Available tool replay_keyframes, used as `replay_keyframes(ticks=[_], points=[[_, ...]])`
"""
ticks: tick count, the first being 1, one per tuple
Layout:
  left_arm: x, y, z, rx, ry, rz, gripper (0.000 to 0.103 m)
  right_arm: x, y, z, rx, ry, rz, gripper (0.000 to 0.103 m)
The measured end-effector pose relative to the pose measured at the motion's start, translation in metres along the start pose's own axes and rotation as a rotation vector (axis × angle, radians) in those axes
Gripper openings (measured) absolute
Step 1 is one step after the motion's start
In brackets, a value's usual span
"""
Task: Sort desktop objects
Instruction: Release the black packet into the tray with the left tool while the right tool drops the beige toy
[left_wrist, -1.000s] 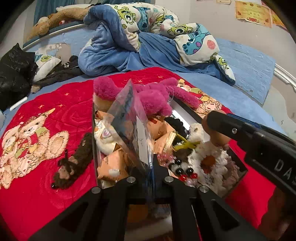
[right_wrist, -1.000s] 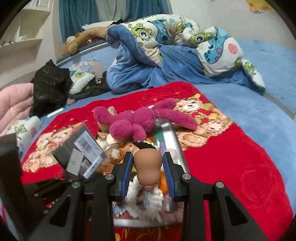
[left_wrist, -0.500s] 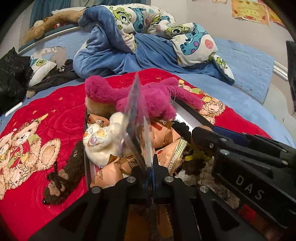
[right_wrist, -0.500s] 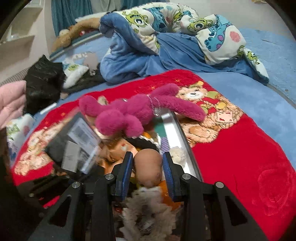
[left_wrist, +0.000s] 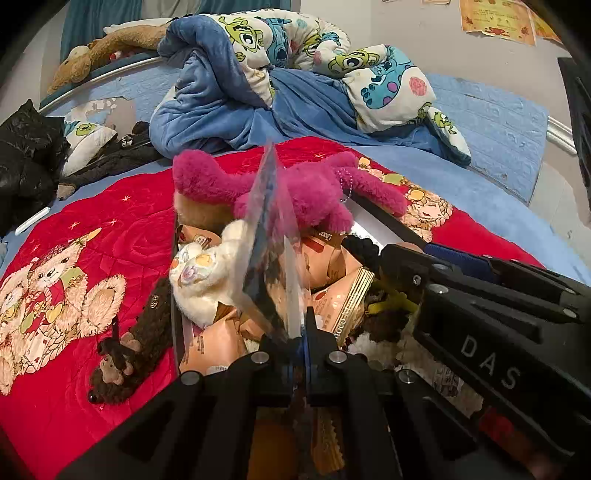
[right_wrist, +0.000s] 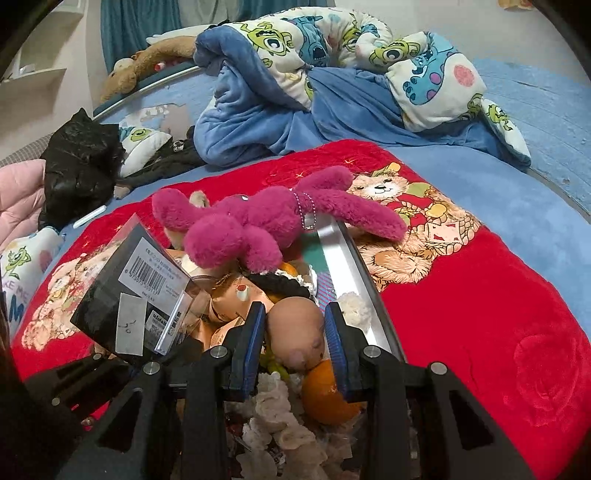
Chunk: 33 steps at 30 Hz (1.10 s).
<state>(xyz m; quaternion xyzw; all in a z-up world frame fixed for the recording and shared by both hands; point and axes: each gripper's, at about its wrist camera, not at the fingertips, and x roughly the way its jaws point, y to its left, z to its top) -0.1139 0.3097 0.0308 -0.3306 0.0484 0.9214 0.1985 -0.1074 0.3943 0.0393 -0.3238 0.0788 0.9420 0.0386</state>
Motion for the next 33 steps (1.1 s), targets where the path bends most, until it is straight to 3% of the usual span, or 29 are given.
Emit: replay_keyframes(ticks=[5,8,10,11,13,15,18,24,33], points=[[-0.002,0.001,-0.002,-0.007,0.006,0.0,0.006,-0.001,0.002,0.001,0.002,-0.001,0.007,0.035],[-0.005,-0.002,-0.003,0.005,0.01,0.017,0.028,-0.006,0.006,0.002,-0.008,-0.013,0.03,0.047],[-0.011,-0.001,-0.004,0.002,-0.013,0.023,0.054,-0.011,0.011,0.003,-0.028,-0.027,0.024,0.078],[-0.013,-0.001,-0.003,-0.003,-0.015,-0.001,0.061,-0.013,0.013,0.003,-0.041,-0.034,0.019,0.085],[-0.019,-0.002,-0.003,-0.013,-0.017,-0.033,0.084,-0.019,0.019,0.003,-0.074,-0.055,0.004,0.089],[-0.025,-0.005,-0.003,-0.003,-0.032,-0.027,0.092,-0.023,0.021,0.003,-0.087,-0.07,-0.018,0.098],[-0.03,-0.006,-0.003,0.004,-0.035,-0.032,0.103,-0.026,0.019,0.004,-0.086,-0.078,-0.036,0.103],[-0.031,-0.01,-0.003,0.01,-0.027,-0.026,0.103,-0.028,0.009,0.005,-0.031,-0.072,0.002,0.103],[-0.033,-0.007,-0.004,0.01,-0.043,0.031,0.103,-0.031,0.017,0.002,-0.066,-0.088,-0.014,0.103]])
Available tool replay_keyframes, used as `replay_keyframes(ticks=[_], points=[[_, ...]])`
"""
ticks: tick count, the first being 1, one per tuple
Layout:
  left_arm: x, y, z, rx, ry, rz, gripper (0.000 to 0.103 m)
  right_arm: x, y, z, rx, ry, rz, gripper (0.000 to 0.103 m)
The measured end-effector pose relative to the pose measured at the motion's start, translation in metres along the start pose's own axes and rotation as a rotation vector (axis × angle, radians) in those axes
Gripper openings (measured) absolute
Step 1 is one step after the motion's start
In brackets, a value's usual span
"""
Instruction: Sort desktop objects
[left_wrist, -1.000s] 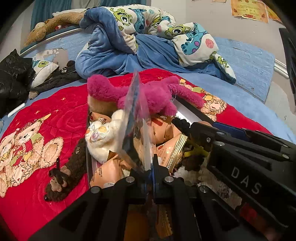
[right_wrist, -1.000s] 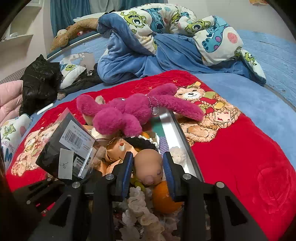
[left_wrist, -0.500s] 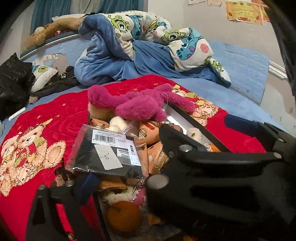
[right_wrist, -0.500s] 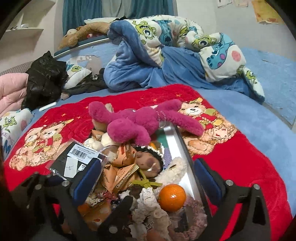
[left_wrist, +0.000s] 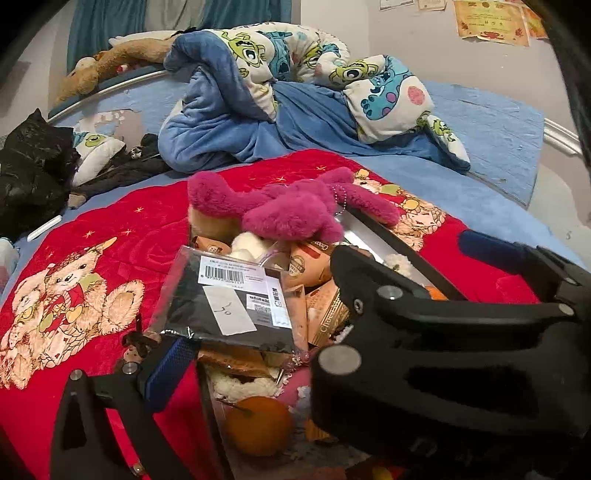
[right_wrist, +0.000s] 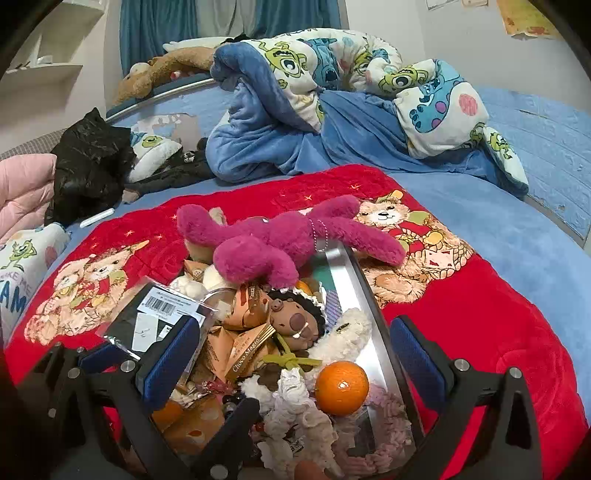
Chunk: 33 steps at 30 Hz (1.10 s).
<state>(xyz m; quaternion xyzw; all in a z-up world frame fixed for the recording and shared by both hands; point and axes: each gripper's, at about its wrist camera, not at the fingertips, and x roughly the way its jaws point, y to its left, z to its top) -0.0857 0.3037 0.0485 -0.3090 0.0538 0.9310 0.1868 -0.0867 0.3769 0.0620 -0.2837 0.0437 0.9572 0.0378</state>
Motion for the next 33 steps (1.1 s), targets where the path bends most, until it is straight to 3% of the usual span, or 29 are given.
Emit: replay_keyframes(ticks=[5,13,24,30,33], points=[[-0.002,0.001,0.002,-0.008,-0.002,0.005,0.103,-0.004,0.007,0.0,-0.051,-0.02,-0.044,0.103],[-0.033,0.007,0.007,-0.007,-0.018,0.023,0.103,-0.02,0.011,0.004,0.002,-0.051,0.0,0.103],[-0.121,0.051,-0.008,0.018,-0.059,0.169,0.103,-0.084,0.08,-0.003,-0.077,-0.164,0.135,0.103],[-0.171,0.084,-0.031,0.013,-0.1,0.324,0.103,-0.102,0.125,-0.011,-0.102,-0.173,0.217,0.103],[-0.191,0.106,-0.043,-0.008,-0.109,0.363,0.103,-0.112,0.154,-0.016,-0.11,-0.184,0.236,0.103]])
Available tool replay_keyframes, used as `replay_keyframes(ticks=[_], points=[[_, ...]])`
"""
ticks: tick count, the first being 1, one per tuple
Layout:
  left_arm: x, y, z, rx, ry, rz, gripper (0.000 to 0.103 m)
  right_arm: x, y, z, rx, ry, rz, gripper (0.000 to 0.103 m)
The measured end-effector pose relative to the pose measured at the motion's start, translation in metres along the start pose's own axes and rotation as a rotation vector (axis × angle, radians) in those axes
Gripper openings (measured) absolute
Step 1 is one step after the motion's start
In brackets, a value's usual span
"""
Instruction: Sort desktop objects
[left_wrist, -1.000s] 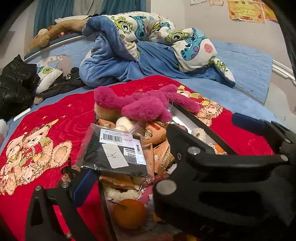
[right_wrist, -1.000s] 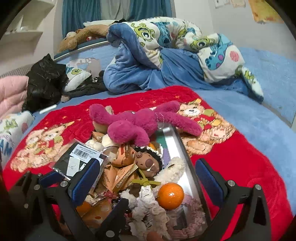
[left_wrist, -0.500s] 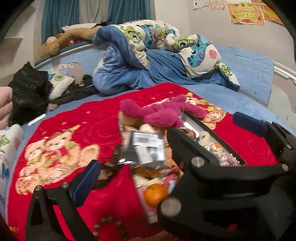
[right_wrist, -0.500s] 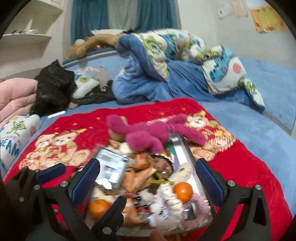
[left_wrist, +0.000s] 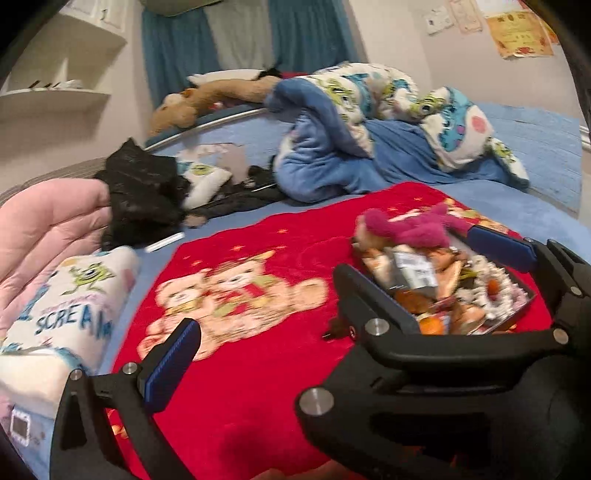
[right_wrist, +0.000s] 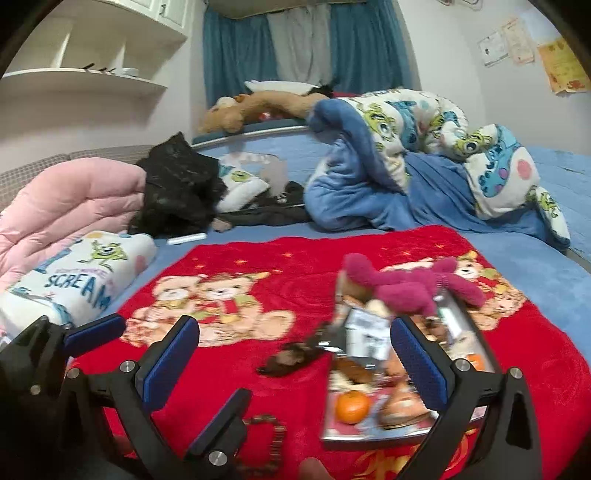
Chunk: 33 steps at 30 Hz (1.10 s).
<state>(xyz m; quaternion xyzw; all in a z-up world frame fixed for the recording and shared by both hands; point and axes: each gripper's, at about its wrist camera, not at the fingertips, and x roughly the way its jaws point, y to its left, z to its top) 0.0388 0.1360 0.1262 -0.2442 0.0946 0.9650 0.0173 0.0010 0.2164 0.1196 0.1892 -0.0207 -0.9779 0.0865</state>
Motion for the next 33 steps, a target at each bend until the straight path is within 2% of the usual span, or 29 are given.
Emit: replay_keyframes(ticks=[4,9,14,17,20,26,28,33], points=[[-0.011,0.04,-0.014,-0.062,-0.001,0.009,0.103,-0.006,0.037,-0.003,0.002,-0.024,0.026,0.103],[-0.021,0.061,-0.036,-0.087,-0.096,0.032,0.103,-0.009,0.063,-0.011,0.021,-0.042,0.051,0.103],[-0.01,0.064,-0.057,-0.121,-0.126,-0.044,0.103,-0.009,0.065,-0.029,-0.012,-0.06,-0.027,0.103],[0.008,0.069,-0.07,-0.174,-0.104,-0.07,0.103,-0.004,0.052,-0.045,0.008,-0.03,-0.081,0.103],[0.03,0.078,-0.083,-0.224,-0.042,-0.091,0.103,0.006,0.038,-0.057,0.049,0.0,-0.109,0.103],[0.051,0.094,-0.101,-0.279,0.039,-0.087,0.103,0.028,0.032,-0.069,0.033,0.046,-0.147,0.103],[0.052,0.089,-0.104,-0.256,0.042,-0.069,0.103,0.03,0.034,-0.073,0.032,0.043,-0.151,0.103],[0.054,0.062,-0.105,-0.112,0.048,0.015,0.103,0.038,0.047,-0.085,-0.027,0.049,-0.203,0.103]])
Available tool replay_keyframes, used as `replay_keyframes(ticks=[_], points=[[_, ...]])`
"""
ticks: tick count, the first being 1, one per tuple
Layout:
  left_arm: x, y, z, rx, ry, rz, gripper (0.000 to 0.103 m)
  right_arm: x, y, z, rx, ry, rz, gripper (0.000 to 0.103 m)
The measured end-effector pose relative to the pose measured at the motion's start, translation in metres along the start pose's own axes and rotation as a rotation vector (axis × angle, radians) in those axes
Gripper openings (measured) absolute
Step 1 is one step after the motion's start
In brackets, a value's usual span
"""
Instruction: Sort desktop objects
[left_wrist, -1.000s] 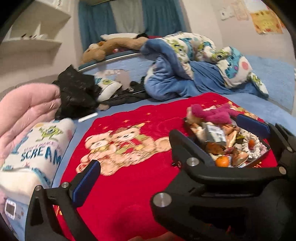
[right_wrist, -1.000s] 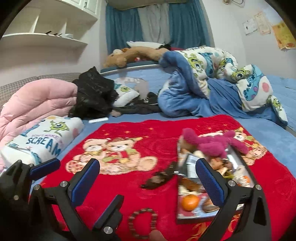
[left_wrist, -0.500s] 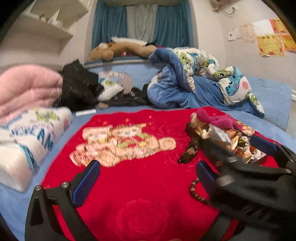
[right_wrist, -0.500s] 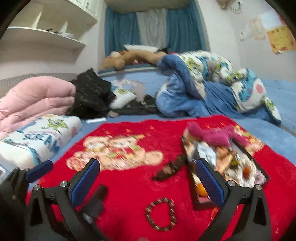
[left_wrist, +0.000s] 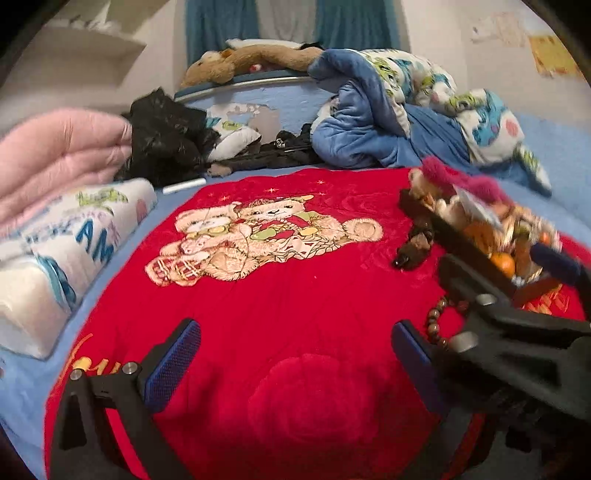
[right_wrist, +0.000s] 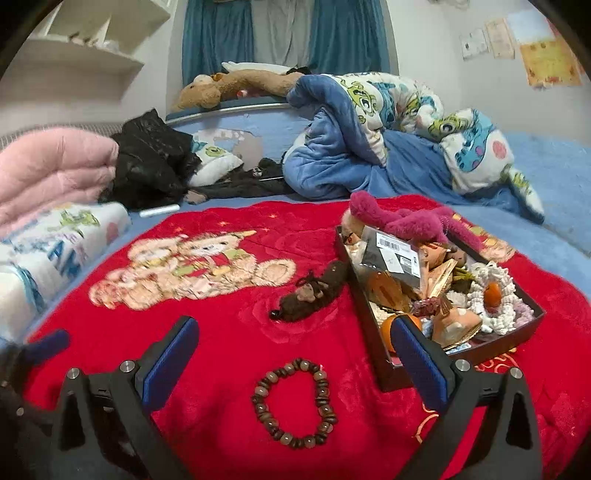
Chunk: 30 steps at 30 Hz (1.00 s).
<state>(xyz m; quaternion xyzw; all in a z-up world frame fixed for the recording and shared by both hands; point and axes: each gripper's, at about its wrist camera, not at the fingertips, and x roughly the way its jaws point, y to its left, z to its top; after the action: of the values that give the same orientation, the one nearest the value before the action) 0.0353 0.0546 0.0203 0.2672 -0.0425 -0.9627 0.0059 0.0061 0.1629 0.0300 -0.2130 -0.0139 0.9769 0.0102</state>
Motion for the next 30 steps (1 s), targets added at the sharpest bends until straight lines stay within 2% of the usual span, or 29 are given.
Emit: replay_keyframes(ticks=[3,8,17,30], points=[[-0.006,0.0,0.001,0.005,-0.024,-0.013,0.103,-0.006,0.008,-0.001,-0.044,-0.028,-0.008,0.103],[-0.01,0.012,0.004,-0.049,-0.032,-0.033,0.103,-0.018,0.004,0.003,-0.029,-0.077,-0.007,0.103],[-0.005,0.018,0.003,-0.086,-0.008,-0.042,0.103,-0.014,-0.005,0.003,0.005,-0.051,-0.017,0.103],[-0.004,0.015,0.001,-0.069,-0.005,-0.027,0.103,-0.01,-0.004,0.0,0.001,-0.032,-0.01,0.103]])
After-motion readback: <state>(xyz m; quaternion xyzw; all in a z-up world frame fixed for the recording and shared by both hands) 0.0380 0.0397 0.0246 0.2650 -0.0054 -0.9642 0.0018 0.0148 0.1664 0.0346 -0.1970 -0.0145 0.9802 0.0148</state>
